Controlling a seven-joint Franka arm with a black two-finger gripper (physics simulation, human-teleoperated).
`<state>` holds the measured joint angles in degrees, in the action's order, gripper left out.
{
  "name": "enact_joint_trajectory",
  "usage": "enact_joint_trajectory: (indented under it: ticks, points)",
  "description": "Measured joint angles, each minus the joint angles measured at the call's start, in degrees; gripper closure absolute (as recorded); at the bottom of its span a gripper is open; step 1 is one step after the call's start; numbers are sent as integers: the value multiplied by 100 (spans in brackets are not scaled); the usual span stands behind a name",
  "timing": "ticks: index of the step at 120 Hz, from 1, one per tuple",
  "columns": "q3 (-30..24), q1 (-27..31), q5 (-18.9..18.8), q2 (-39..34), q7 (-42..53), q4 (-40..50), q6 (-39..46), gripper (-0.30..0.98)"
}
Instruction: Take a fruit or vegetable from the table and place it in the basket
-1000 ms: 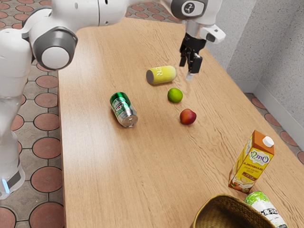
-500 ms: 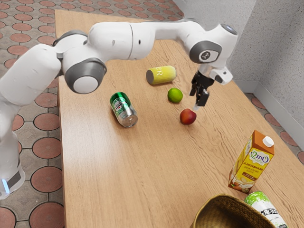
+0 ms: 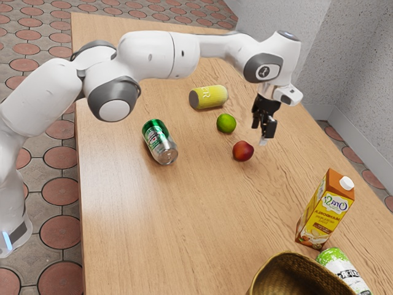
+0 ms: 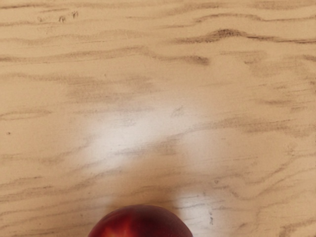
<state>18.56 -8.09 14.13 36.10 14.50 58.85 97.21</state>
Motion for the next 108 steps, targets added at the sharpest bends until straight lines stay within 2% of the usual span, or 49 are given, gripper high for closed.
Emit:
enact_joint_trajectory:
  ticks: [39, 82, 108]
  points:
    - [-10, 0, 207, 345, -233, 1, 275, 0]
    - [11, 101, 227, 601, -406, -72, 478, 0]
    - [36, 213, 216, 815, -473, -468, 167, 0]
